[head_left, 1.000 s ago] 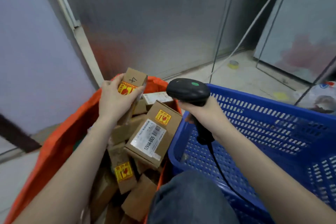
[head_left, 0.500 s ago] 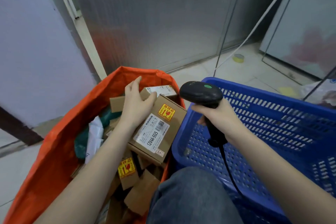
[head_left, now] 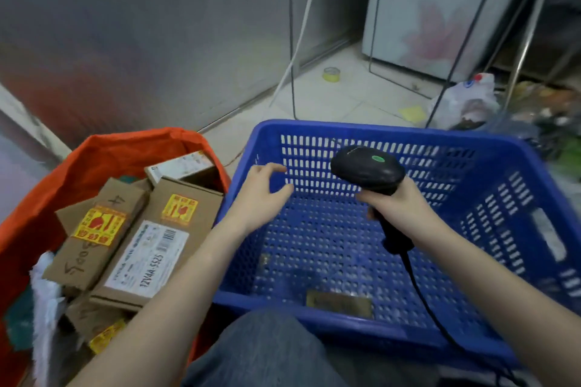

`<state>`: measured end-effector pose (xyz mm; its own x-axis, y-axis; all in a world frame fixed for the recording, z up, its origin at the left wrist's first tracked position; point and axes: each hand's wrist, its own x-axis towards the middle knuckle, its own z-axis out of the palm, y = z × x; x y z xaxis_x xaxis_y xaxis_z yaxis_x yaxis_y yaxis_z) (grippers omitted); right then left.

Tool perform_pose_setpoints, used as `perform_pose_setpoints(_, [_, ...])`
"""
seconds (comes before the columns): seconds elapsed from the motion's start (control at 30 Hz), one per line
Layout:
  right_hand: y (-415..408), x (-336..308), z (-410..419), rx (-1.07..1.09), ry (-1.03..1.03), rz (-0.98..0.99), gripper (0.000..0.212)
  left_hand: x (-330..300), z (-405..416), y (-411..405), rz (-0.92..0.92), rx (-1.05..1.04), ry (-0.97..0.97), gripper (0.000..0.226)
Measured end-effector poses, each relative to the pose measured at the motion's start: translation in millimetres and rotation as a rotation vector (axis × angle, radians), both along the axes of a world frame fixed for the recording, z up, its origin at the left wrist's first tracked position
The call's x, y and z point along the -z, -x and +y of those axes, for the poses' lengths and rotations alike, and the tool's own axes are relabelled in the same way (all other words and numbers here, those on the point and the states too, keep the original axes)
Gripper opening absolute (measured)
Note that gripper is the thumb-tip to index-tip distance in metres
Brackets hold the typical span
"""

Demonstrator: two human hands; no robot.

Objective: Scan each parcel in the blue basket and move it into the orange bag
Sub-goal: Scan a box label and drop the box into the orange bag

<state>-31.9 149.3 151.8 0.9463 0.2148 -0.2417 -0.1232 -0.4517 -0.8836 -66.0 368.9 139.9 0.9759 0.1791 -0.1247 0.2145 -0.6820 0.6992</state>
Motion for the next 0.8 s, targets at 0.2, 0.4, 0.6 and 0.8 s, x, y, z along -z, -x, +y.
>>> perform_pose_setpoints(0.2, [-29.8, 70.1, -40.7, 0.03, 0.106, 0.097, 0.014, 69.9, -24.3, -42.0, 0.331, 0.198, -0.099, 0.043])
perform_pose_setpoints(0.4, [-48.7, 149.1, -50.3, -0.057, 0.204, 0.316, 0.024, 145.5, -25.5, -77.6, 0.636, 0.268, -0.168, 0.048])
perform_pose_setpoints(0.6, [-36.3, 218.7, -56.1, -0.158, 0.299, 0.617, 0.026, 198.0, -35.6, -84.1, 0.922, 0.395, -0.236, 0.054])
perform_pose_setpoints(0.8, [-36.1, 245.9, -54.6, -0.295, 0.355, 0.865, 0.028, 234.4, -46.5, -70.6, 1.267, 0.403, -0.139, 0.074])
